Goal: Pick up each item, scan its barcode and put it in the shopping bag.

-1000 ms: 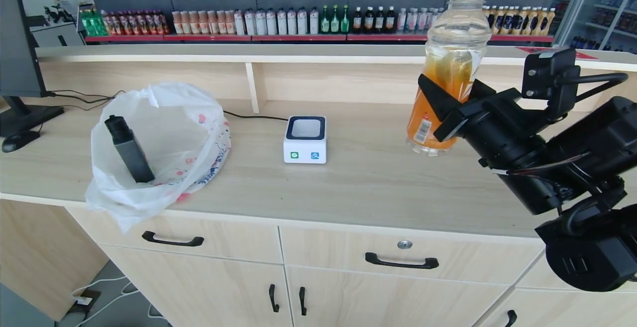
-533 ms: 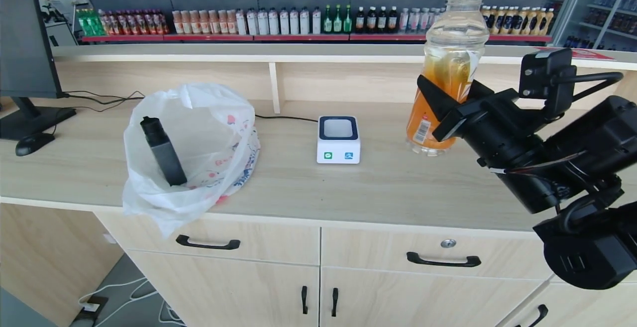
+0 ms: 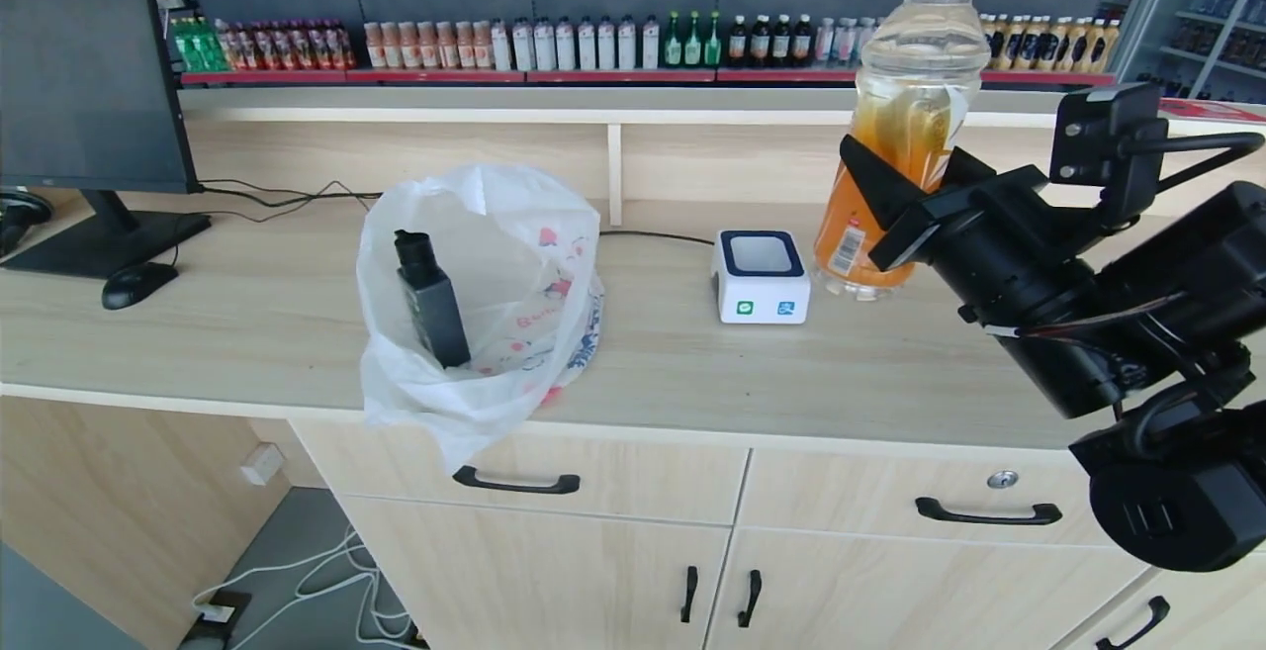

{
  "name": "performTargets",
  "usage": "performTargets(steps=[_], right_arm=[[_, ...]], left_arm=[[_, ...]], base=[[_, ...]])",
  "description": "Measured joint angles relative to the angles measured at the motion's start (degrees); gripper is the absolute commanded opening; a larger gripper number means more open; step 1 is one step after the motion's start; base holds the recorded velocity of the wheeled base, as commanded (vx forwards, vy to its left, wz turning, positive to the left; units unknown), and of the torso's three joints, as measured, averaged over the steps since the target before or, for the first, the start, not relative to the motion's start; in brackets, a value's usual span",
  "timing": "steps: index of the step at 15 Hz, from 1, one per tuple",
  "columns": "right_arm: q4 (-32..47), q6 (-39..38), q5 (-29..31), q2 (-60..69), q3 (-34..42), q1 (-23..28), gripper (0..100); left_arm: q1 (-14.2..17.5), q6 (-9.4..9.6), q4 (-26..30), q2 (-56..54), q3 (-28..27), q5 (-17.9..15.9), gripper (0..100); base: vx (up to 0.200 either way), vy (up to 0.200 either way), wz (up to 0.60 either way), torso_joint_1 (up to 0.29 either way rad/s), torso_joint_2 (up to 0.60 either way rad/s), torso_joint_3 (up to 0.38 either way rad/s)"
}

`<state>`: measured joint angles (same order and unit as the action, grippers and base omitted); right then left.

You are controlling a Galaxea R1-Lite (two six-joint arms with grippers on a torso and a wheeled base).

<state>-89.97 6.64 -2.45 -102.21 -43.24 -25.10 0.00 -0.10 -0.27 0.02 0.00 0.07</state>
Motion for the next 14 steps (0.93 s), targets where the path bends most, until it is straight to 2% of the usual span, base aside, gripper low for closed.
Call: performTargets(steps=[2, 5, 8, 14], right_arm=[[0.05, 0.00, -0.28, -0.07, -0.09, -0.26, 0], [0.13, -0.79, -0.04, -0.07, 0.18, -0.28, 0], [0.09, -4.90, -0.09, -0.20, -0.63, 0.90, 0], [0.06, -7.98, -0.85, -6.34, -12.87, 2.69, 0]], left_arm=[[0.02, 0.02, 0.00, 0.00, 0.00, 0.00, 100], [0.02, 0.05, 0.00, 0.00, 0.00, -0.02, 100], [0.05, 0.02, 0.05, 0.00, 0.00, 0.00, 100], [0.02, 0.05, 0.02, 0.00, 0.00, 0.00, 100]], base=[[0.000, 0.000, 0.00, 0.000, 0.00, 0.000], [0.200, 0.000, 0.00, -0.006, 0.00, 0.006], [0.000, 0.000, 0.00, 0.000, 0.00, 0.000], [0.000, 0.000, 0.00, 0.000, 0.00, 0.000]])
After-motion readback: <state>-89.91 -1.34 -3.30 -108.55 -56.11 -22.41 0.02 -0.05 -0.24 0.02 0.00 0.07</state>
